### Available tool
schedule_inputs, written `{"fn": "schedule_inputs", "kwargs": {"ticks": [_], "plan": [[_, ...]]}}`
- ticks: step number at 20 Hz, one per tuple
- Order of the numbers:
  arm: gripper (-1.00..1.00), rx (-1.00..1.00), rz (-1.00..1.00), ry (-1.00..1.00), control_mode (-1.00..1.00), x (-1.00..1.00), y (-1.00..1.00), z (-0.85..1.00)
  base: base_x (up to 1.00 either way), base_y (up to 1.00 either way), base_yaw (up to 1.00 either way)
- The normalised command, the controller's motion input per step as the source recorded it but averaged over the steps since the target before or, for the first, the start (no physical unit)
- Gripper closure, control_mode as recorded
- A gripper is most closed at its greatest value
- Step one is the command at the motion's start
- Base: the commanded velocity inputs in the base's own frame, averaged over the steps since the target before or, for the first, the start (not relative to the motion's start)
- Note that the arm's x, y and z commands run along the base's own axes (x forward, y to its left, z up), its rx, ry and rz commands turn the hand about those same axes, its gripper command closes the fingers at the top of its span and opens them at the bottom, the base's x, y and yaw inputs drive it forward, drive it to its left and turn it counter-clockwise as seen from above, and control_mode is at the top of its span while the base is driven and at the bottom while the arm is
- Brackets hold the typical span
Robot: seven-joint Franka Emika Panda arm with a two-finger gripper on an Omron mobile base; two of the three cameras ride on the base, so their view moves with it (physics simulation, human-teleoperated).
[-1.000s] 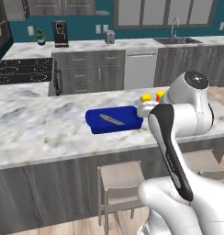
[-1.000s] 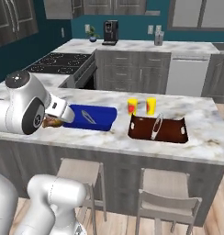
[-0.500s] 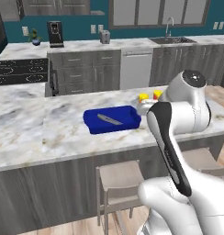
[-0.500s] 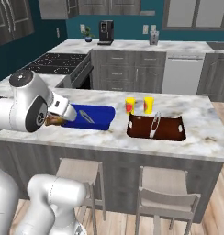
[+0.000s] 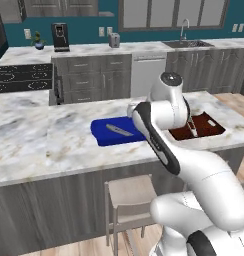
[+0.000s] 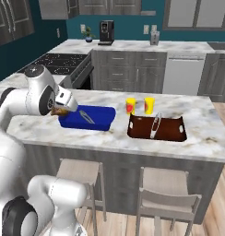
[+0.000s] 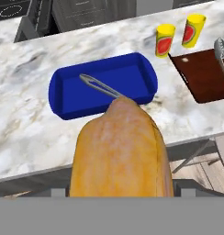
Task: Gather the eggplant and broccoli from the fridge and place them on a tray on the dining counter. Then gather the chicken drumsticks from the fridge and place them on the other tray.
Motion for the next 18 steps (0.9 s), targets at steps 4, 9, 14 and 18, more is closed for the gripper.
{"fn": "schedule_inputs", "kwargs": {"ticks": [4,9,14,18], "plan": [[1.00,0.00,0.02,0.05,-1.00,0.84,0.25,-0.50,0.00,0.00,0.00],[1.00,0.00,0.04,0.07,-1.00,0.73,0.20,-0.54,0.00,0.00,0.00],[1.00,0.00,0.03,0.02,-1.00,0.62,0.14,-0.37,0.00,0.00,0.00],[1.00,0.00,0.01,0.01,-1.00,0.63,0.16,-0.34,0.00,0.00,0.00]]}}
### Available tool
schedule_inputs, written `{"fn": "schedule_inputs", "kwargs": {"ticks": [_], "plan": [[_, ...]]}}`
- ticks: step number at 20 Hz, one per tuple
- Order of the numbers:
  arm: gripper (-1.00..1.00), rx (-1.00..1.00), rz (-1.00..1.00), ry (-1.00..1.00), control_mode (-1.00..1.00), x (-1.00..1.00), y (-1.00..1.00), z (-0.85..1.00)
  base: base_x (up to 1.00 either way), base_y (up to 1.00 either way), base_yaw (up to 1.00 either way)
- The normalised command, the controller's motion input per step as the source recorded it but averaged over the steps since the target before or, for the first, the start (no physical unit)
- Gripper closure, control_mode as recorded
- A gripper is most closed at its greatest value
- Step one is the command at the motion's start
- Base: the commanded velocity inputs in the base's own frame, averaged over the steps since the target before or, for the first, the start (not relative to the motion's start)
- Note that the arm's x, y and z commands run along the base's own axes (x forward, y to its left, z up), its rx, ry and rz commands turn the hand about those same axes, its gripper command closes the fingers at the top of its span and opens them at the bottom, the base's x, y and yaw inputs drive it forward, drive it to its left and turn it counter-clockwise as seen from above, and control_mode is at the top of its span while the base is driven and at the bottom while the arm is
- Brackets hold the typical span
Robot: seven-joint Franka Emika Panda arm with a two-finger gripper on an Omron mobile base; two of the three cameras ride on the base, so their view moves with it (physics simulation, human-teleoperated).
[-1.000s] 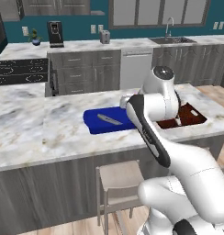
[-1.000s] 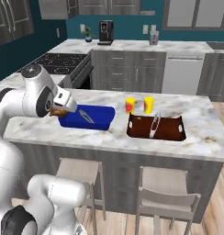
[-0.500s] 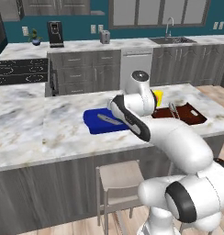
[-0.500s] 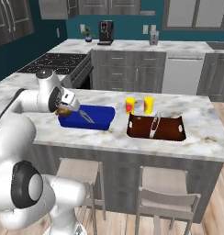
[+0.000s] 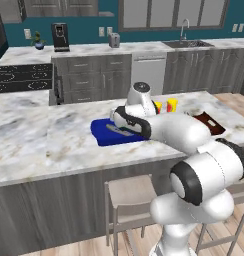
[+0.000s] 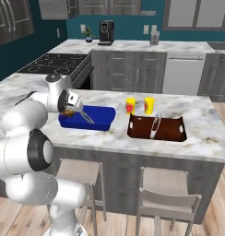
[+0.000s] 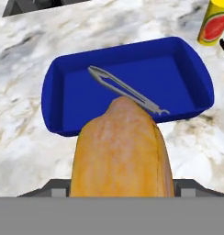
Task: Gather the eggplant and broccoli from the fridge and place them on a tray on the dining counter. Then gather the chicken drumsticks from the fridge and place them on the other tray.
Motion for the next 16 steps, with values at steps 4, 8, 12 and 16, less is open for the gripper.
{"fn": "schedule_inputs", "kwargs": {"ticks": [4,8,12,16], "plan": [[1.00,0.00,0.00,0.01,-1.00,0.61,0.20,-0.32,0.00,0.00,0.00],[1.00,-0.01,0.00,0.03,-1.00,0.55,0.25,-0.31,0.00,0.00,0.00],[1.00,-0.02,0.00,0.03,-1.00,0.50,0.27,-0.32,0.00,0.00,0.00],[1.00,-0.03,0.00,0.02,-1.00,0.41,0.22,-0.27,0.00,0.00,0.00]]}}
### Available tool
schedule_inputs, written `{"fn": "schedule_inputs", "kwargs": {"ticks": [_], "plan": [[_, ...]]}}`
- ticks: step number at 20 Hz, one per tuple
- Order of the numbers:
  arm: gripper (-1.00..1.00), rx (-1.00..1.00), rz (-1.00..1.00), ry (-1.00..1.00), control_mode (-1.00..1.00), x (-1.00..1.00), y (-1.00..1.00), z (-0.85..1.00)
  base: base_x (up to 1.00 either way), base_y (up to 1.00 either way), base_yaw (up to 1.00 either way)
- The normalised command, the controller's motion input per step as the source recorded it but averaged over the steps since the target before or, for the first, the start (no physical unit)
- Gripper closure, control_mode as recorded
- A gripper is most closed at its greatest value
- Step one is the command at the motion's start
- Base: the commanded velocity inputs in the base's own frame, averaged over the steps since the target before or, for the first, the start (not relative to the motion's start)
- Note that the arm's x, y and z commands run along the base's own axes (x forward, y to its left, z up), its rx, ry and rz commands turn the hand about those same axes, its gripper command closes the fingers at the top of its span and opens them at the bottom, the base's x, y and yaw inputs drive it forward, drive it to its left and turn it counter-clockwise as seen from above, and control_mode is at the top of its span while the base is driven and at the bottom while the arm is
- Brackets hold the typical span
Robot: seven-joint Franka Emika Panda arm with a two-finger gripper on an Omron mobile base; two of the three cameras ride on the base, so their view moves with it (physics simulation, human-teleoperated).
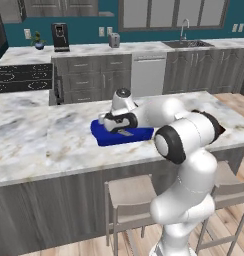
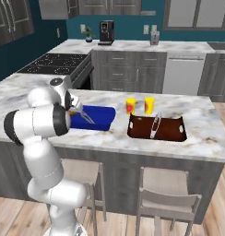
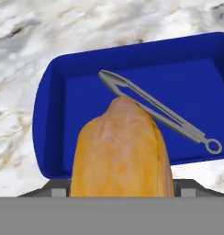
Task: Gather the eggplant and broccoli from the fridge and place them on a tray on the dining counter. Then gather the chicken drumsticks from the fridge and place them on the other tray.
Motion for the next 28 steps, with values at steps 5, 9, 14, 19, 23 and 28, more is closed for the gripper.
{"fn": "schedule_inputs", "kwargs": {"ticks": [5,9,14,19,23,28], "plan": [[1.00,-0.01,0.00,0.02,-1.00,0.23,0.15,-0.24,0.00,0.00,0.00],[1.00,0.00,0.00,0.02,-1.00,0.20,0.08,-0.24,0.00,0.00,0.00],[1.00,0.00,0.00,0.02,-1.00,0.17,0.01,-0.22,0.00,0.00,0.00],[1.00,0.00,0.00,0.03,-1.00,0.18,0.00,-0.21,0.00,0.00,0.00],[1.00,0.00,0.00,0.02,-1.00,0.16,0.00,-0.18,0.00,0.00,0.00],[1.00,0.00,0.00,0.02,-1.00,0.15,0.00,-0.16,0.00,0.00,0.00]]}}
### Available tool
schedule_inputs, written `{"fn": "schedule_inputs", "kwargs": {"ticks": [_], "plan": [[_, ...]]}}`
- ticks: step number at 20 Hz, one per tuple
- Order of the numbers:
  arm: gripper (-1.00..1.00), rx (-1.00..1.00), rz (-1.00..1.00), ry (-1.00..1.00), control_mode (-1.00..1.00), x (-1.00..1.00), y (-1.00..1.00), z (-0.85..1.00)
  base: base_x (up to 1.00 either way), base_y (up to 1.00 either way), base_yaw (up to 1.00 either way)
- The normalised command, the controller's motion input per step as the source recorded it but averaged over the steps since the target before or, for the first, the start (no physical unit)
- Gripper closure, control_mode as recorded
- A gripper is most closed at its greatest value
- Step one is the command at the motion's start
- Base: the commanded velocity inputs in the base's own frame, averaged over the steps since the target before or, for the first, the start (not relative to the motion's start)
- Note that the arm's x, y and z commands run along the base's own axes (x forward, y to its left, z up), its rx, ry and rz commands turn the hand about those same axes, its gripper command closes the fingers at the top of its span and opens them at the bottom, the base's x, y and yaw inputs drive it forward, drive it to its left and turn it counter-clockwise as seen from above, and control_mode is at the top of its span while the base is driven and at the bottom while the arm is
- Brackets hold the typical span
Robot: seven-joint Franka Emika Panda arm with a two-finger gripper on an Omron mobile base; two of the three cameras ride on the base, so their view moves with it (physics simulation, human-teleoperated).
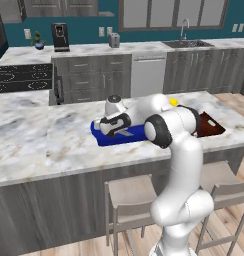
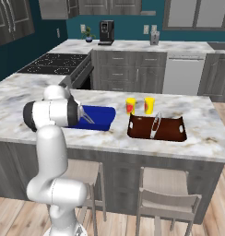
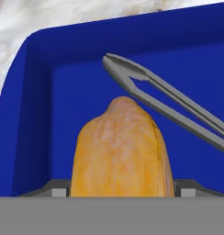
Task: Gather the eggplant and broccoli from the fridge and place them on a tray on the dining counter. Then gather the chicken drumsticks from the fridge and place them on the other tray.
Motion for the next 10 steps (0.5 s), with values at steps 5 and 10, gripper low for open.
{"fn": "schedule_inputs", "kwargs": {"ticks": [5,10], "plan": [[1.00,0.00,0.00,0.03,-1.00,0.16,0.02,-0.17,0.00,0.00,0.00],[1.00,0.00,0.00,0.03,-1.00,0.17,0.04,-0.17,0.00,0.00,0.00]]}}
